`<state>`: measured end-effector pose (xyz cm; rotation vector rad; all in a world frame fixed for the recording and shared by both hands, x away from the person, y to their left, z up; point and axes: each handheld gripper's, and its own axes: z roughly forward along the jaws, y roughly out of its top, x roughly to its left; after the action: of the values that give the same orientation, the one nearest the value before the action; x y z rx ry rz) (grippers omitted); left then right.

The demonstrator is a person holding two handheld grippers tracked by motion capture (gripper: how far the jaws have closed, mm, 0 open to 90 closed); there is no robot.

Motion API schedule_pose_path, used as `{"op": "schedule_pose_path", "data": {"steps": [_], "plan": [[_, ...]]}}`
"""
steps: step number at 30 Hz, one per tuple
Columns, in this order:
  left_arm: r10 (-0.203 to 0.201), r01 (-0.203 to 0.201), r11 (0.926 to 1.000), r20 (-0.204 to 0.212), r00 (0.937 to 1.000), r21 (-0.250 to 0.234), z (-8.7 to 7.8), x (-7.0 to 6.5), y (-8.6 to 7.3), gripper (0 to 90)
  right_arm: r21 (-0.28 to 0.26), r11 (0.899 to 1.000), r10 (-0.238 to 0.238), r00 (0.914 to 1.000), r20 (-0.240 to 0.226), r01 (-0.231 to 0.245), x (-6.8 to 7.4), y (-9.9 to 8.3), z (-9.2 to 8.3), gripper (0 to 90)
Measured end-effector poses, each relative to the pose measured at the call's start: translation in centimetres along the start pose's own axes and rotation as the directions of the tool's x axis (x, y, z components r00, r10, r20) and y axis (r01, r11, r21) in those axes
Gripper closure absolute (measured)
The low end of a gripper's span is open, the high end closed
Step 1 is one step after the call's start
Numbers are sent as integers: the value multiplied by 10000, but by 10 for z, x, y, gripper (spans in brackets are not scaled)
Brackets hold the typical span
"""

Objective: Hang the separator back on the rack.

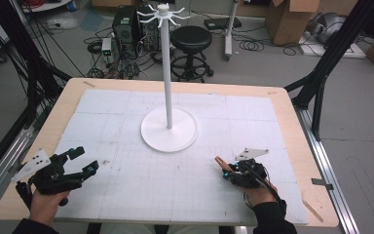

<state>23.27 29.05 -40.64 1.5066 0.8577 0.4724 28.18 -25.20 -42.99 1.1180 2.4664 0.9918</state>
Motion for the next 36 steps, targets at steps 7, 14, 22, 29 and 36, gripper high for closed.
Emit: {"op": "schedule_pose_path", "data": {"steps": [7, 14, 22, 29, 36], "plan": [[15, -15, 10000, -24, 10000, -5, -1, 0, 0, 183, -309, 9995, 43, 9996, -273, -51, 1, 0, -5, 670], [-20, 20, 10000, -22, 10000, -44, -1, 0, 0, 183, -822, 9964, 147, 9981, -590, -195, 2, 1, -16, 671], [-47, 47, 10000, -23, 10000, -63, -1, 0, 0, 182, -1731, 9834, 326, 9919, -1227, -537, 4, 5, -29, 671], [-176, 180, 9994, 143, 9997, -292, -2, -2, 4, 180, -3022, 9506, -51, 9697, -2441, -711, 18, 17, -39, 671], [-348, 435, 9968, 1259, 9914, -665, 1, -12, 12, 223, -3908, 9187, -832, 9389, -3340, -576, 41, 33, -39, 670]]}}
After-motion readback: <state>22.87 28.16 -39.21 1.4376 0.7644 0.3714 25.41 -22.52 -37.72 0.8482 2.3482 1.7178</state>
